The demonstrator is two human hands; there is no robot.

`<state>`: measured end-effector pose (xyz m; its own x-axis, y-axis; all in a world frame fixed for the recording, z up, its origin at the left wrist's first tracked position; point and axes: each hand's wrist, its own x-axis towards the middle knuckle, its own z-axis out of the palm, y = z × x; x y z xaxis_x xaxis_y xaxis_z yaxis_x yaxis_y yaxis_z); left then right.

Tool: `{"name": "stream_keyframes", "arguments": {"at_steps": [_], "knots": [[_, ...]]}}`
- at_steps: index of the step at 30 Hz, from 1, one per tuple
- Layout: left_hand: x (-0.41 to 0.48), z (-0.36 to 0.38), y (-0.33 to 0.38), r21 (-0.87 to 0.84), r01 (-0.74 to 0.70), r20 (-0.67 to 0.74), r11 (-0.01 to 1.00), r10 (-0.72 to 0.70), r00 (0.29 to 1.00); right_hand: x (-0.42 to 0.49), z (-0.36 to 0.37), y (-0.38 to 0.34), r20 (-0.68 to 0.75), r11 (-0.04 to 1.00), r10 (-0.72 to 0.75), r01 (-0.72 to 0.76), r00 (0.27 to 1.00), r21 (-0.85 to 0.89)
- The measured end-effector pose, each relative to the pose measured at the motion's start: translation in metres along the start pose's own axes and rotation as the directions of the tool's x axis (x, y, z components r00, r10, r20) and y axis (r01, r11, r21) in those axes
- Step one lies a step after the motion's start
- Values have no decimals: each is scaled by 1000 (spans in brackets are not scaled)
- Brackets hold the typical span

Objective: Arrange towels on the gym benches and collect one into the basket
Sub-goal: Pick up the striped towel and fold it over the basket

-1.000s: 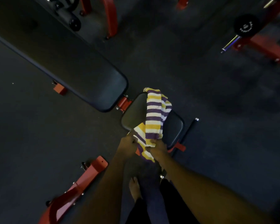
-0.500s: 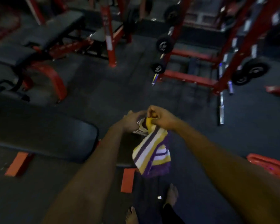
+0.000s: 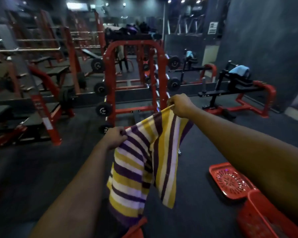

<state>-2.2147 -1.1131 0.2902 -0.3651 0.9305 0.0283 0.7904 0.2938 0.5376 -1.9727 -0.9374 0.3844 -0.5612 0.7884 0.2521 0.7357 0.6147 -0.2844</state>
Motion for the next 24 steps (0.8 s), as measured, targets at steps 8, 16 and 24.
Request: {"name": "stream_keyframes", "arguments": {"at_steps": [8,16,24], "knots": [[33,27,66,141,-135,16,981,134,991,-58,-72,130,-401,924,380,-366,833,114],[63,53,135,81,-122,-123,989,132,984,-116,-114,216,-601,834,490,-540,631,113],[65,35,198,119,-286,-446,951,308,840,-167,-151,264,-679,755,512,-653,526,64]]}}
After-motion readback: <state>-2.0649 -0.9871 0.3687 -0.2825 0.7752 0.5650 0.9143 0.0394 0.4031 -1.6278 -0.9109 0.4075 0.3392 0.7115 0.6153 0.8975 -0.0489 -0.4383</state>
